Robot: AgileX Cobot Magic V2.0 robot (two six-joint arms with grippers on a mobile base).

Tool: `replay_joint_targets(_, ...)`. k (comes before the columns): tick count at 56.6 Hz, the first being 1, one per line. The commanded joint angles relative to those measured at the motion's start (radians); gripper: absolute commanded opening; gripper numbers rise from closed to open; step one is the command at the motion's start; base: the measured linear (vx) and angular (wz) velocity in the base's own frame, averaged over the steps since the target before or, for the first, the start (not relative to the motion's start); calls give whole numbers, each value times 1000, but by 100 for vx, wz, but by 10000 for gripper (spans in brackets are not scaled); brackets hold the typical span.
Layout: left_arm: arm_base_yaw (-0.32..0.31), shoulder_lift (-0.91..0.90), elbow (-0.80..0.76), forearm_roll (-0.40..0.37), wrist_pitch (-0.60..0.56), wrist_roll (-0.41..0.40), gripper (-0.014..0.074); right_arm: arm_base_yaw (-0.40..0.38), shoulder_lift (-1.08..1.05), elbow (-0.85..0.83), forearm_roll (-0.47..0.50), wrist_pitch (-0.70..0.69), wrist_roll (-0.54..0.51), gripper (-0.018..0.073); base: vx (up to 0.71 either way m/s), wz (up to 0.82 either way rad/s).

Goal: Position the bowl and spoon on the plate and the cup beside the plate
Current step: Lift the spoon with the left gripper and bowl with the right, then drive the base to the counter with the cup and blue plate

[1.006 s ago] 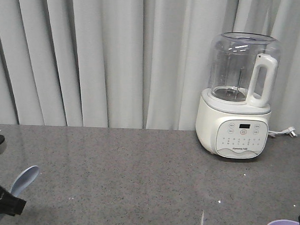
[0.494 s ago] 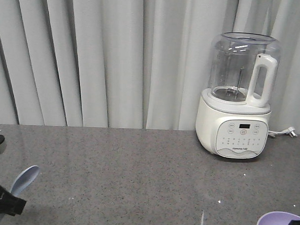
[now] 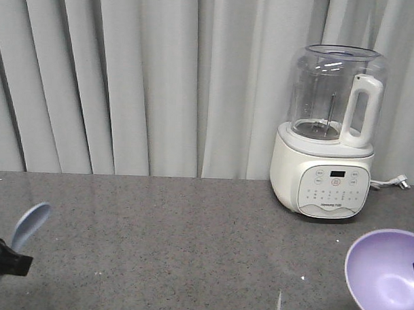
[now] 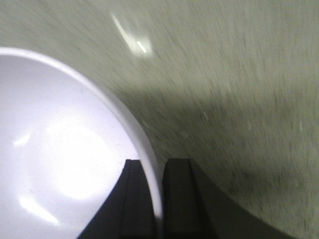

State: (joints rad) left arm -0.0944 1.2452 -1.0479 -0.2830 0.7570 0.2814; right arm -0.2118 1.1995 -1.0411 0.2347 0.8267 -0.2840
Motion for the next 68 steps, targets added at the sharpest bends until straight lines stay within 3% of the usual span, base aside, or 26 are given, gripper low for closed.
replay_joint_targets(1, -2, -124, -29, -77, -132, 46, 0, -4, -130, -29, 119, -83, -111, -12, 0, 0)
replay_joint_targets(13, -2, -311, -13, -100, -167, 85, 0, -4, -346, -29, 304, -153, -259, -12, 0, 0)
replay_joint_targets(26, -2, -561, 164, -101, -281, 85, 0, 5, -499, -29, 445, -227, -386, -10, 0, 0)
replay_joint_targets(38, -2, -764, 299, -102, -369, 84, 0, 126, -627, 103, 474, -360, -453, -9, 0, 0)
replay_joint_targets(53, -2, -834, 311, -102, -439, 80, 0, 125, -725, 241, 475, -486, -452, -9, 0, 0)
replay_joint_targets(68, -2, -834, 311, -101, -440, 80, 0, 125, -726, 251, 474, -497, -451, -9, 0, 0)
